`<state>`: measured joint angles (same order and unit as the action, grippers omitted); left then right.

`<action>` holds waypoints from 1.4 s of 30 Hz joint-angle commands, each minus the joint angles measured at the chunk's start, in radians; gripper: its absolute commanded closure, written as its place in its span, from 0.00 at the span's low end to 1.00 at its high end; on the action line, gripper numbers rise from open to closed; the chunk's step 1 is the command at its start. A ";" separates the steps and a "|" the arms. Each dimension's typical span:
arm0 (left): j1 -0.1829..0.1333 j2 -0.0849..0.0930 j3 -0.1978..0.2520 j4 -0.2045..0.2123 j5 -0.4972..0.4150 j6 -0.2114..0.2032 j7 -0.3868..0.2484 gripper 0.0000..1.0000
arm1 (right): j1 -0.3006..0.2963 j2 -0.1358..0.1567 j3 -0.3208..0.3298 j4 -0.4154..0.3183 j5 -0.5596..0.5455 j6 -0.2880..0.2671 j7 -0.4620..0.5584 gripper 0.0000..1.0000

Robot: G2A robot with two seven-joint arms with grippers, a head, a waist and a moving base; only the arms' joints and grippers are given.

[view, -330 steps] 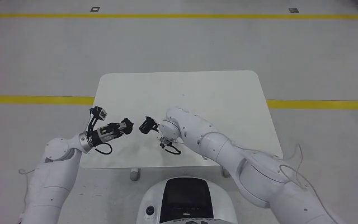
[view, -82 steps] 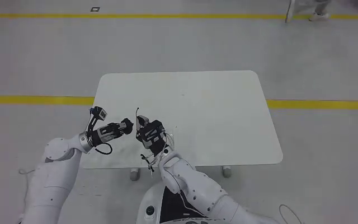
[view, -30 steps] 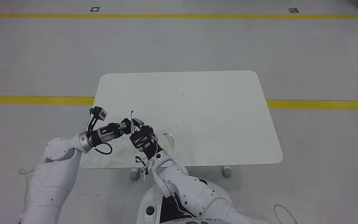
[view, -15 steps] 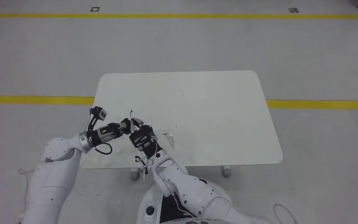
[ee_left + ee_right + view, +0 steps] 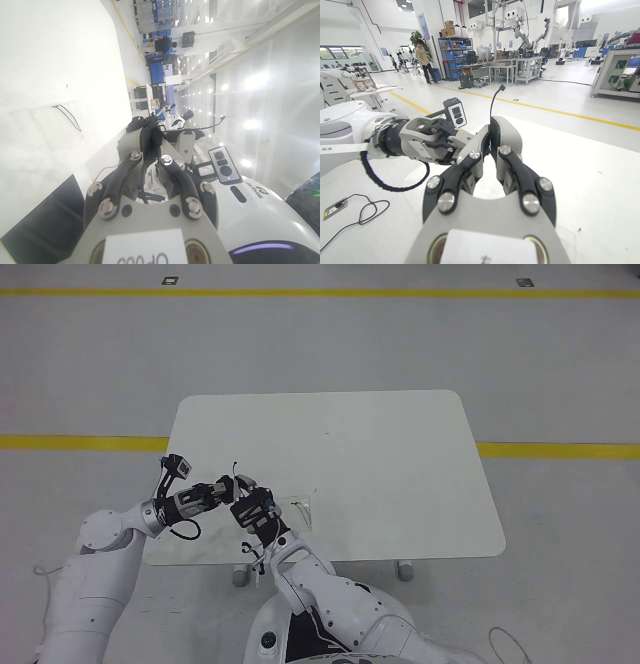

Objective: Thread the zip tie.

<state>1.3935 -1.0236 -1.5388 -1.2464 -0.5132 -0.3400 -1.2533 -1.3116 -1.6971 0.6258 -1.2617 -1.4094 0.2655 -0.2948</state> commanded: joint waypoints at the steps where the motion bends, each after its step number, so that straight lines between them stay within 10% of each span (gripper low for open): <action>1: 0.000 0.000 0.000 0.000 0.000 0.000 0.000 1.00 | 0.001 0.000 -0.001 0.000 0.001 -0.003 0.001 1.00; 42: 0.000 0.000 0.000 0.000 0.000 0.000 0.000 1.00 | -0.018 0.005 0.025 -0.015 -0.028 -0.017 -0.001 1.00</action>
<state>1.3935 -1.0236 -1.5388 -1.2464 -0.5132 -0.3400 -1.2533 -1.3299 -1.6920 0.6514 -1.2775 -1.4369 0.2490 -0.2945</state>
